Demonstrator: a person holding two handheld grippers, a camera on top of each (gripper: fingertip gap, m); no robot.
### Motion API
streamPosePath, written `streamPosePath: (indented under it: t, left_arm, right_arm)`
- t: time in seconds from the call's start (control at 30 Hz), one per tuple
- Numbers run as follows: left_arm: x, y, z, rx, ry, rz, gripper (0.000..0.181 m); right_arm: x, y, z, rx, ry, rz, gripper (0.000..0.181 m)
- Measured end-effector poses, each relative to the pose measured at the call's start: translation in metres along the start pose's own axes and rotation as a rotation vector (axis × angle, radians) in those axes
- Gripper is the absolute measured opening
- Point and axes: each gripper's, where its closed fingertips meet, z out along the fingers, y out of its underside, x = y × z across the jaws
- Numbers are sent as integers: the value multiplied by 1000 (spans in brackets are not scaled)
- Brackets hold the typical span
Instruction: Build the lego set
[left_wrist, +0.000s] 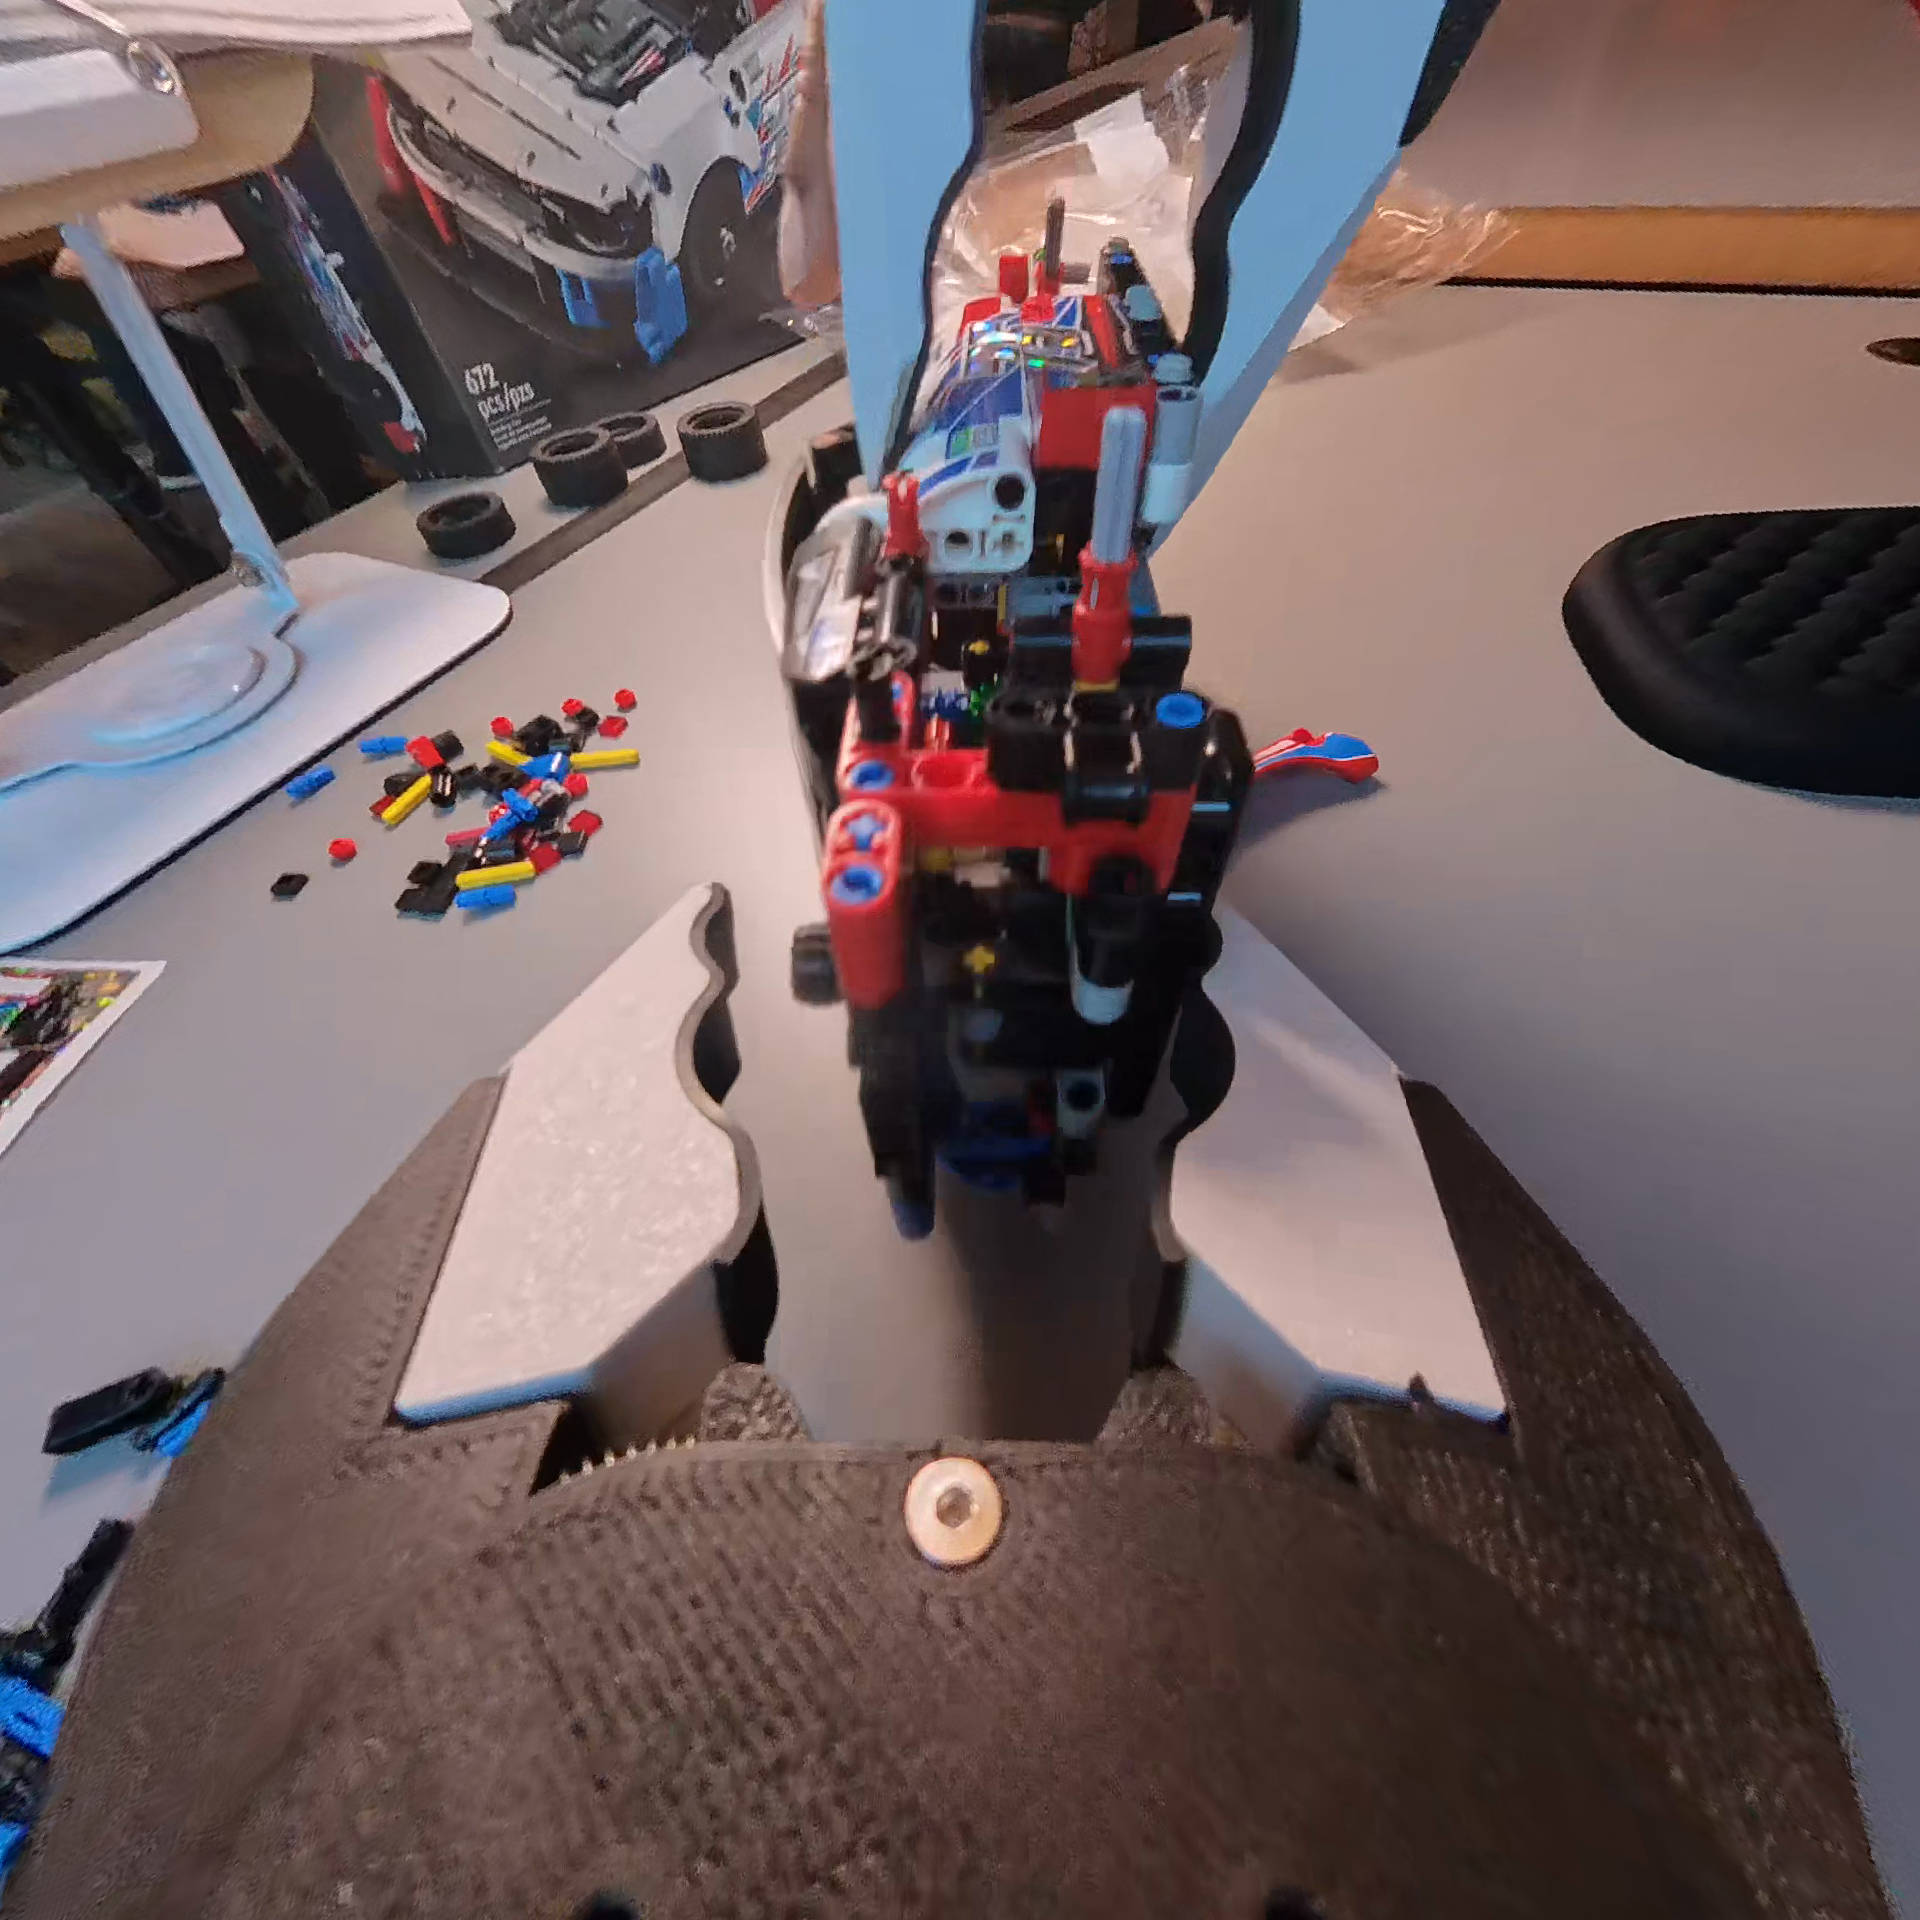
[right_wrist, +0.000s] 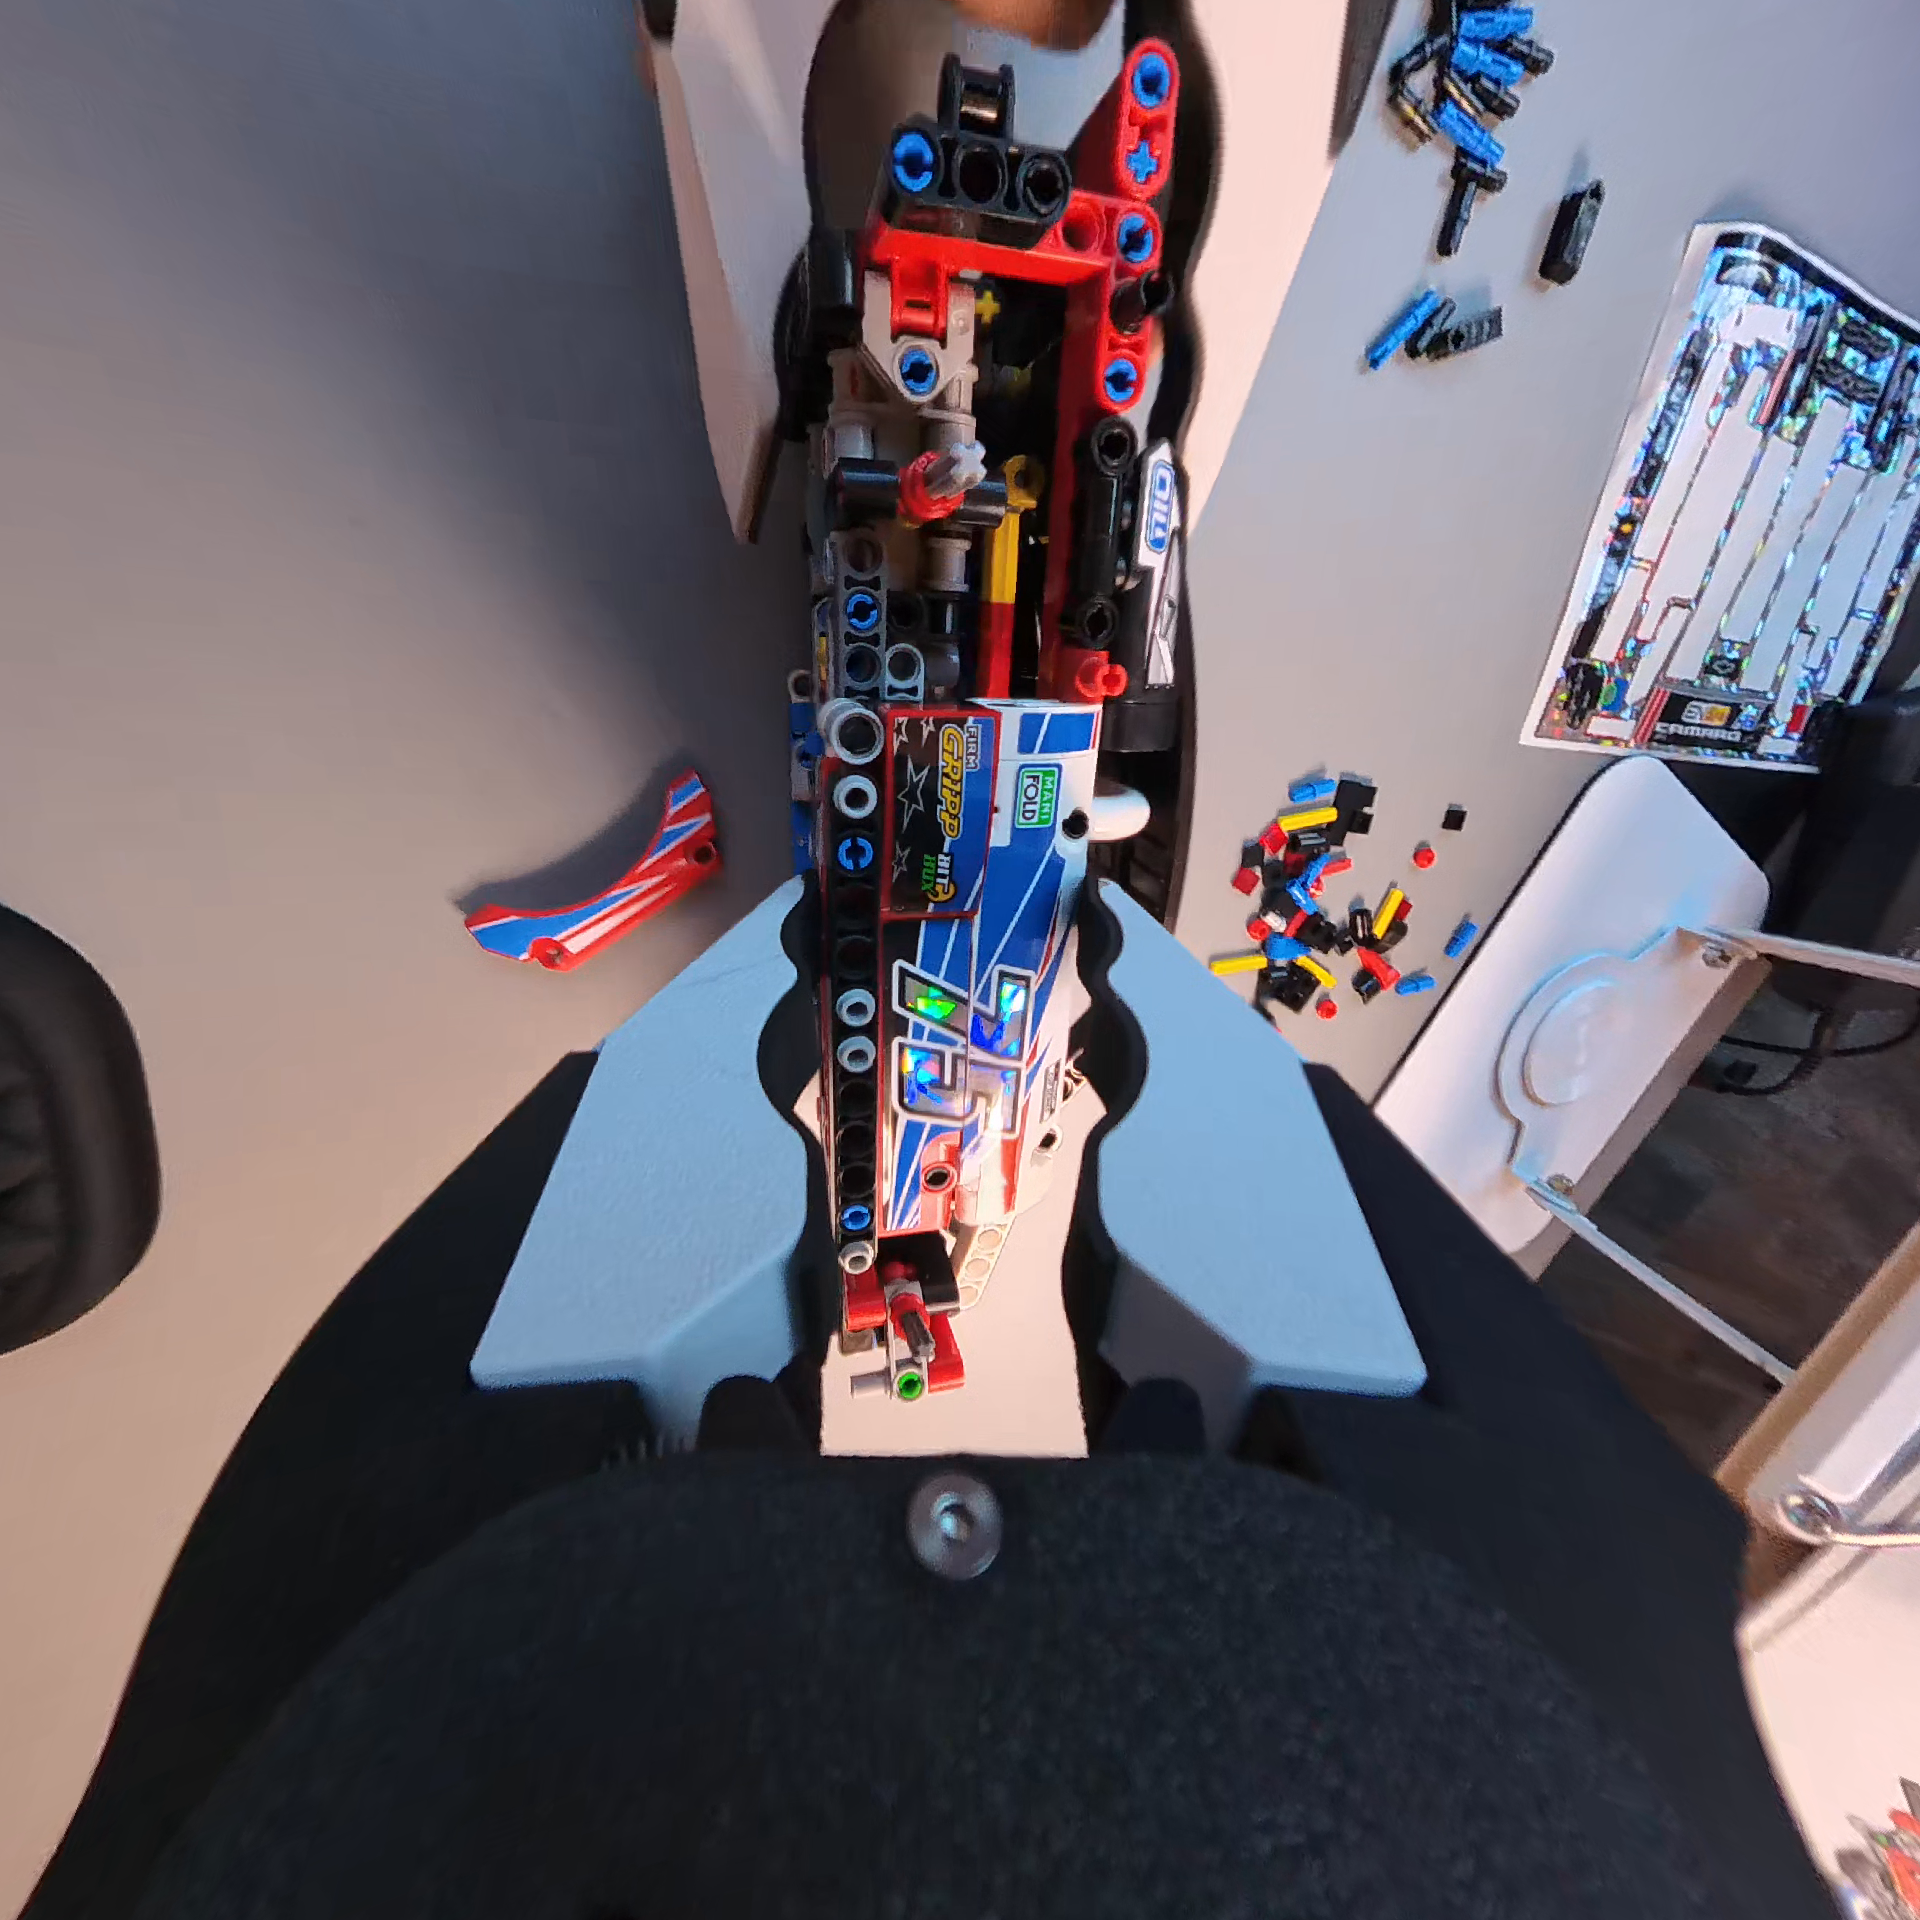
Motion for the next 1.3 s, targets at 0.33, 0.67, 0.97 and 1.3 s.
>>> streamPosePath:
  t: [0.33,0.67,0.97,1.3]
  left_arm:
    - [-4,4,-5,-11,-14,-67,68]
    - [-3,5,-8,-12,-2,-66,68]
    - [-3,6,-11,-7,2,-61,68]
    - [-4,6,-15,-4,2,-39,68]
  right_arm:
    - [10,-40,-45,325,141,257,48]
    - [-95,32,2,303,76,786,30]
    - [-116,27,46,224,-2,852,43]
    - [-118,-7,45,295,-120,787,16]
